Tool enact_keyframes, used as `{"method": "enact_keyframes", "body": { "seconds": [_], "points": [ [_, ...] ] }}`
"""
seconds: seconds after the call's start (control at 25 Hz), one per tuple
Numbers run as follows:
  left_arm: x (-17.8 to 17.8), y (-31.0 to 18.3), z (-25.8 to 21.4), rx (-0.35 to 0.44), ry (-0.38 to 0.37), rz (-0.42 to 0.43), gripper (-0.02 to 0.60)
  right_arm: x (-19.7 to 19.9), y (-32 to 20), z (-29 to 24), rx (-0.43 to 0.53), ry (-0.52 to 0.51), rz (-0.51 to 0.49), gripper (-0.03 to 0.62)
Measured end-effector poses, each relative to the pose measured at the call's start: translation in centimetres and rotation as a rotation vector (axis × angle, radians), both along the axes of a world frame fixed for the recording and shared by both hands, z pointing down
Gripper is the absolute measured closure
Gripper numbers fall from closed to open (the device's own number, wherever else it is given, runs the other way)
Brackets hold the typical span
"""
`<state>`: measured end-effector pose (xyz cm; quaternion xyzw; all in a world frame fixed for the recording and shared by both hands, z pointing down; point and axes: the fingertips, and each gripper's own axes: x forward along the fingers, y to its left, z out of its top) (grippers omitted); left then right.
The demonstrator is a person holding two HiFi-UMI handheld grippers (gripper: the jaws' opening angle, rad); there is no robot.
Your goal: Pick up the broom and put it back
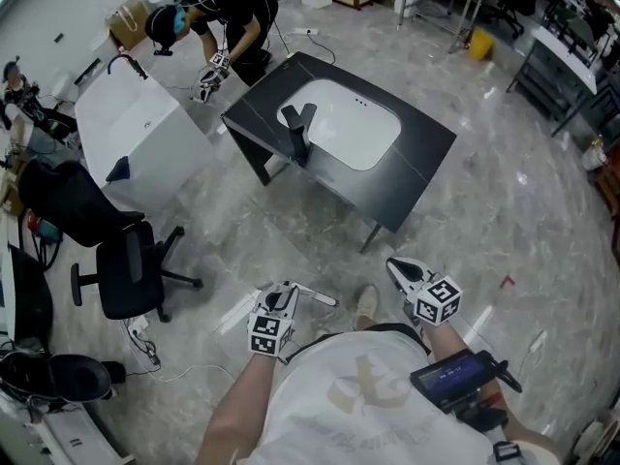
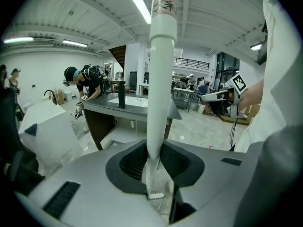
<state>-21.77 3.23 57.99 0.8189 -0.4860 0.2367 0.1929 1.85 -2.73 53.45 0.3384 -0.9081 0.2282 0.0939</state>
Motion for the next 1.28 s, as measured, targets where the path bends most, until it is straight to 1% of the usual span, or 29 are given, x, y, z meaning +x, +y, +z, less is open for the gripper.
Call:
{"method": "enact_keyframes", "body": {
  "seconds": [0.44,0.64,0.92,1.12,1.28],
  "points": [
    [2.3,-4.0,1.4,-0.046,-0.033,-0.038,0.488,1.7,-5.1,1.6,-0.035,-0.039,-0.033,0.577],
    [3.4,-5.6,1.6,-0.056,-0.05,-0.03,0.488,2.1,-6.5,2.0,-0.047,-0.055,-0.072,0.577],
    [4.1,-7.5,1.0,-0.06,-0.071,-0.052,0.488,3.7,-8.8,2.1,-0.04,-0.087,-0.115,0.577],
    [4.5,-8.5,0.8,-0.068,-0.1,-0.034,0.489,4.2,-10.2,2.2,-0.038,-0.112,-0.115,0.577],
    [5.0,-9.1,2.0,-0.089,-0.124,0.01,0.489,4.4,-10.2,2.7,-0.055,-0.113,-0.115,0.577]
  ]
}}
